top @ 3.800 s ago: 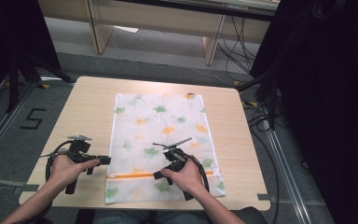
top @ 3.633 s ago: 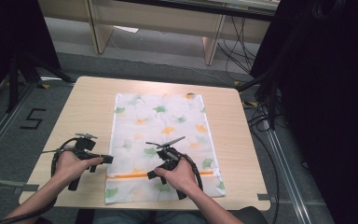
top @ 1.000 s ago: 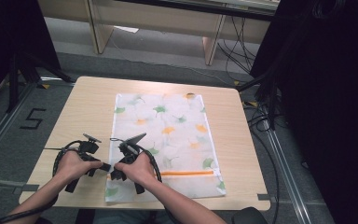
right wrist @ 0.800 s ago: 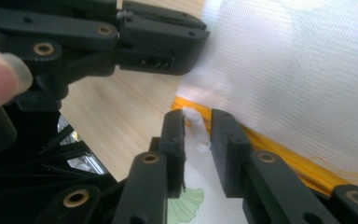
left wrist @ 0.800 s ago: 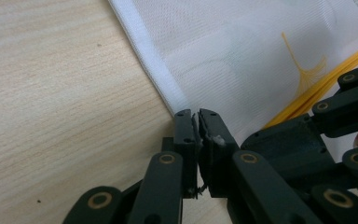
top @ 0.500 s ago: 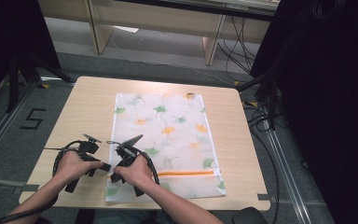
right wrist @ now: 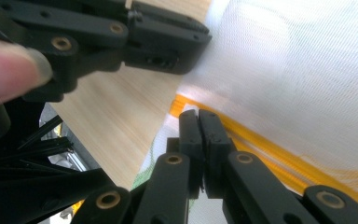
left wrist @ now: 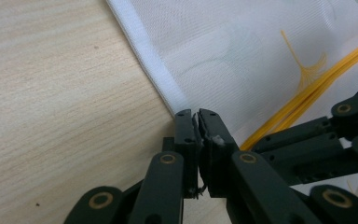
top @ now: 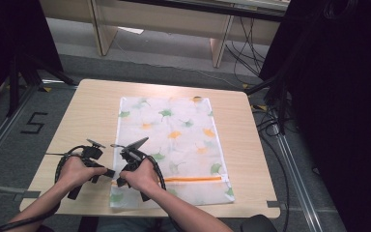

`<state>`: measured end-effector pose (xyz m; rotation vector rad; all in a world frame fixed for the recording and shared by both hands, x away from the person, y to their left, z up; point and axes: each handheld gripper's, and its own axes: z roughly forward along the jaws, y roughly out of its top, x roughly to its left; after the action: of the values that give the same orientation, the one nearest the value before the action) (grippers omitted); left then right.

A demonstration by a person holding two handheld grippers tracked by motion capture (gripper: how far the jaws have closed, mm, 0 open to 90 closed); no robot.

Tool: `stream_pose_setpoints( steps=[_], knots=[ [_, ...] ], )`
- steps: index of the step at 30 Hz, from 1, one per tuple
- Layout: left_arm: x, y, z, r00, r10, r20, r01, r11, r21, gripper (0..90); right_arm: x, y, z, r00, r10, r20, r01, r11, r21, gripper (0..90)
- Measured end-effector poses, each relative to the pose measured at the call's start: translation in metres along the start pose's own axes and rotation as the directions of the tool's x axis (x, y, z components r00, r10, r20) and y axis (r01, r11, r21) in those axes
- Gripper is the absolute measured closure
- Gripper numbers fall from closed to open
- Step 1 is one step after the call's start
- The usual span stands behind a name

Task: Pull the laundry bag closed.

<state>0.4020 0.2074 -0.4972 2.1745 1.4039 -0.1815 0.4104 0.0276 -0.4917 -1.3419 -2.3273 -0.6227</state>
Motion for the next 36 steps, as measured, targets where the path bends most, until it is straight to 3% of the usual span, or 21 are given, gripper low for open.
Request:
stream_pose_setpoints(
  steps=[5, 7, 11, 14, 23, 29, 31, 36],
  knots=[
    [0.000, 0.000, 0.001, 0.9999, 0.011, -0.001, -0.011, 0.9999, -0.004, 85.6, 0.002, 0.000, -0.001, 0.9998, -0.011, 0.016, 0.011, 1.000, 0.001, 90.0],
    [-0.002, 0.000, 0.000, 0.9998, 0.017, -0.006, -0.017, 0.9998, -0.004, 85.3, 0.000, 0.001, -0.001, 0.9988, -0.038, 0.031, 0.038, 0.999, 0.006, 90.0],
    [-0.006, -0.002, -0.002, 0.9988, 0.047, -0.012, -0.047, 0.9989, 0.004, 84.5, 0.004, 0.001, -0.001, 0.9994, -0.023, 0.027, 0.022, 1.000, 0.004, 90.0],
    [-0.012, -0.005, -0.005, 0.9994, 0.036, -0.001, -0.036, 0.9990, -0.025, 84.5, 0.002, 0.001, 0.000, 0.9978, -0.062, 0.024, 0.062, 0.998, -0.009, 90.0],
    [-0.016, -0.011, -0.001, 0.9986, 0.049, -0.018, -0.049, 0.9988, -0.005, 84.3, 0.002, 0.000, -0.002, 0.9994, -0.028, 0.019, 0.028, 0.999, 0.020, 90.0],
    [-0.020, -0.012, -0.002, 0.9984, 0.051, -0.024, -0.051, 0.9987, 0.003, 83.1, 0.000, 0.001, -0.001, 0.9985, -0.053, 0.011, 0.053, 0.999, 0.013, 90.0],
    [-0.021, -0.013, -0.002, 0.9981, 0.056, -0.026, -0.056, 0.9984, 0.008, 83.0, 0.001, 0.000, 0.000, 0.9992, -0.037, 0.016, 0.037, 0.999, 0.015, 90.0],
    [-0.024, -0.015, -0.001, 0.9942, 0.096, -0.049, -0.095, 0.9954, 0.006, 84.8, 0.001, -0.001, -0.001, 0.9998, -0.016, 0.011, 0.016, 0.999, 0.031, 90.0]
  ],
)
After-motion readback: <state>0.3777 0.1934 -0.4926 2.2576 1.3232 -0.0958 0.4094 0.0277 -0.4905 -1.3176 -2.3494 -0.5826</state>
